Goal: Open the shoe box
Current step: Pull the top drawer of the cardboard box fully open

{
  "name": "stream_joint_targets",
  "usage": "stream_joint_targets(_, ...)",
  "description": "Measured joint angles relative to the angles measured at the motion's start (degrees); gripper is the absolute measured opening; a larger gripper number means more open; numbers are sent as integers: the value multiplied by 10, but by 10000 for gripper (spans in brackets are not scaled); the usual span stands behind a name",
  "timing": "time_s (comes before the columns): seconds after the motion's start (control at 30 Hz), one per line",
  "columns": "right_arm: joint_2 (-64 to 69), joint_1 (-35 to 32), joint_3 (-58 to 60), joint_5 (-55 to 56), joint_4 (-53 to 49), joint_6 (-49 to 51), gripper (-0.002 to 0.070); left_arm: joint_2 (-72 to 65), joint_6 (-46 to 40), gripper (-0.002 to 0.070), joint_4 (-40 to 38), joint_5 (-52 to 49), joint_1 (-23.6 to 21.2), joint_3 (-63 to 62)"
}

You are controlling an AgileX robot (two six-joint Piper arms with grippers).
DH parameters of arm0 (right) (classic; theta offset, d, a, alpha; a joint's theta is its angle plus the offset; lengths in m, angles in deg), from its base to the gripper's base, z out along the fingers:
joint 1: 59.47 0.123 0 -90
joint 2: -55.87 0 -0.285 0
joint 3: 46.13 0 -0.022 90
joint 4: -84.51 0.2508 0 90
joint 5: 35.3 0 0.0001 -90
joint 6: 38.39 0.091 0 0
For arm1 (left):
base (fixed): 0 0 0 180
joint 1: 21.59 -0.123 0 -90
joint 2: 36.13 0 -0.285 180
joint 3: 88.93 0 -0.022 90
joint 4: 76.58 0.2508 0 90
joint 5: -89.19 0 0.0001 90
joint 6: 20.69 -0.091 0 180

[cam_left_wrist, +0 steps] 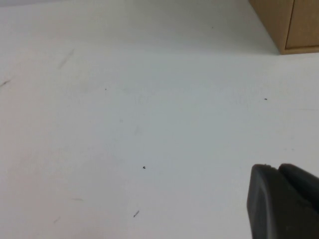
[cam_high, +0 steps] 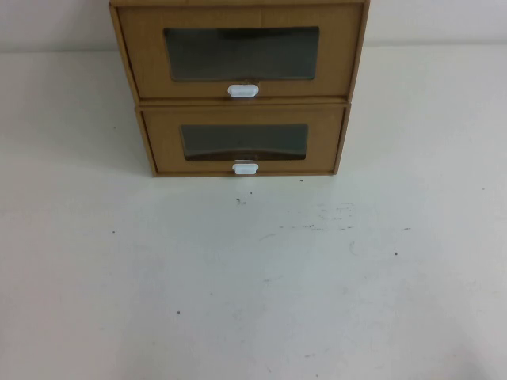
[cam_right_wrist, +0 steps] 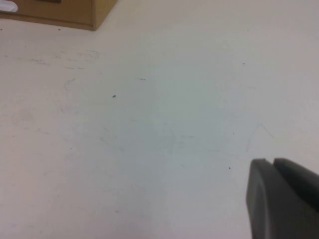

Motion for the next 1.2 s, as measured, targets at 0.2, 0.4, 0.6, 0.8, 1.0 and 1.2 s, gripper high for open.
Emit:
stream_joint_targets(0.2, 0, 0, 0, 0, 0, 0, -21, 0, 6, -6, 0, 1, 0, 0)
stream_joint_targets(0.4, 0, 0, 0, 0, 0, 0, -21, 0, 18, -6, 0, 1, 0, 0)
stream_joint_targets(0.6, 0, 0, 0, 0, 0, 0, -21, 0, 33, -6, -8, 4, 0, 0)
stream_joint_targets(0.8, 0, 0, 0, 0, 2, 0, -21, 0, 92, -6, -131, 85, 0, 0)
stream_joint_targets(1.0, 0, 0, 0, 0, 4, 0, -21, 0, 108, -6, -209, 158, 0, 0)
stream_joint_targets(1.2, 0, 0, 0, 0, 6, 0, -21, 0, 110, -6, -218, 160, 0, 0)
